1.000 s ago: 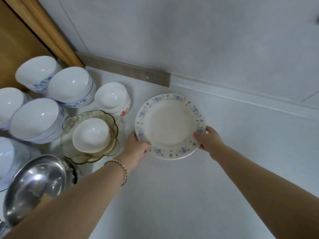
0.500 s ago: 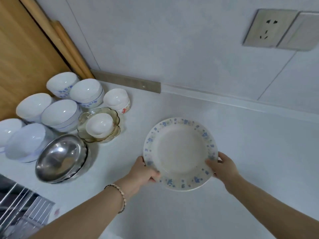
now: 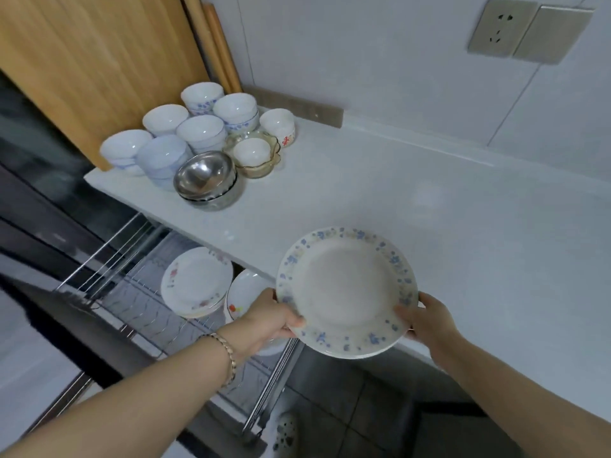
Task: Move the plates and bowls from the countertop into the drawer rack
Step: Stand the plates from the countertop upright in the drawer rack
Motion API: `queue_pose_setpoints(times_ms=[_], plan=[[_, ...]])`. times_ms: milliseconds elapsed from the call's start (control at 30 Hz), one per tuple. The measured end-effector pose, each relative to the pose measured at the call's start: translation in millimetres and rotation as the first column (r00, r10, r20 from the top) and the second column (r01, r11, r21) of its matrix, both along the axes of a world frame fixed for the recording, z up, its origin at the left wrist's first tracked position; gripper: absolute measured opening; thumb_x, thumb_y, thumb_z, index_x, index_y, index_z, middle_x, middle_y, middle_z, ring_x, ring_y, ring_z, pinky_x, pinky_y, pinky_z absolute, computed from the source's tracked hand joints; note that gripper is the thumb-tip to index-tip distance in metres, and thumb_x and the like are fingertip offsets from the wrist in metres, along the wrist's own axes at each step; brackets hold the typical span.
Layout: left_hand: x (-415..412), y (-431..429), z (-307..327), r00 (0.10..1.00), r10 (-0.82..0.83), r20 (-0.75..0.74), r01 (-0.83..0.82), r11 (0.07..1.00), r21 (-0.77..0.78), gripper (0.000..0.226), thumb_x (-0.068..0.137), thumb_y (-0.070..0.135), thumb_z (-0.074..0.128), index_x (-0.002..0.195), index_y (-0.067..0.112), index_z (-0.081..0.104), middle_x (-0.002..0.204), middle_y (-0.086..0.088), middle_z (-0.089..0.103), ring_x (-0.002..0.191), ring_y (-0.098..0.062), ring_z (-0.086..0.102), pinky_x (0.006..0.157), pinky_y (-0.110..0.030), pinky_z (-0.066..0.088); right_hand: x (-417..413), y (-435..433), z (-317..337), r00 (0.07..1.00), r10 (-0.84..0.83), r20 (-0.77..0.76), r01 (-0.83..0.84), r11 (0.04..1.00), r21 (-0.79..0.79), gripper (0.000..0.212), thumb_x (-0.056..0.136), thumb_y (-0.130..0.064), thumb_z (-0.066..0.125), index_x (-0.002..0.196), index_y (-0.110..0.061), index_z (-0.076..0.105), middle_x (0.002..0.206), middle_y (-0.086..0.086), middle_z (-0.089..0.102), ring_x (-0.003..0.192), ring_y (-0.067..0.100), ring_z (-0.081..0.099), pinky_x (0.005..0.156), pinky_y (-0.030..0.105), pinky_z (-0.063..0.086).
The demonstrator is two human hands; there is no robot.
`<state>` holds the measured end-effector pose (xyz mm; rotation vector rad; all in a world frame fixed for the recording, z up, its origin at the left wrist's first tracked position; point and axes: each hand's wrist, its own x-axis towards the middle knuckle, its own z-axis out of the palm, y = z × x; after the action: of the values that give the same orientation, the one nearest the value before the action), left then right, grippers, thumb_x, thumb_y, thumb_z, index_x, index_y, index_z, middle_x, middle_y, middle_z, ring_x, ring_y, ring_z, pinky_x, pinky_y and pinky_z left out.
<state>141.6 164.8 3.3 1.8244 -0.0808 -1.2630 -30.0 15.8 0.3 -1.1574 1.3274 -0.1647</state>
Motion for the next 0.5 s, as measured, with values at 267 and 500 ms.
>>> queue_pose_setpoints(times_ms=[267, 500], plan=[[37.4, 115.0, -18.3, 0.999, 0.048, -0.020, -0.046, 0.997, 0.061, 0.048, 0.077, -0.017, 0.061, 0.116, 0.008, 0.052, 0.117, -0.007, 0.064, 0.104, -0.024, 0.061, 0.085, -0.033, 0.053, 37.1, 107.6, -20.7, 0.999, 0.049, 0.012, -0.050, 0.998, 0.037, 0.041, 0.088, -0.001, 0.055, 0.129, -0.005, 0.048, 0.122, 0.019, 0.059, 0.110, 0.038, 0.060, 0.090, 0.049, 0.053], [131.1, 213.1, -38.6, 0.999, 0.048, -0.003, -0.047, 0.995, 0.089, 0.047, 0.079, -0.018, 0.059, 0.113, 0.012, 0.048, 0.107, -0.008, 0.060, 0.108, -0.026, 0.059, 0.089, -0.037, 0.053, 125.6, 209.6, -51.5, 1.000, 0.021, -0.005, -0.020, 0.991, 0.133, 0.022, 0.088, 0.001, 0.058, 0.108, -0.006, 0.055, 0.090, 0.008, 0.062, 0.093, 0.032, 0.060, 0.087, 0.043, 0.052]])
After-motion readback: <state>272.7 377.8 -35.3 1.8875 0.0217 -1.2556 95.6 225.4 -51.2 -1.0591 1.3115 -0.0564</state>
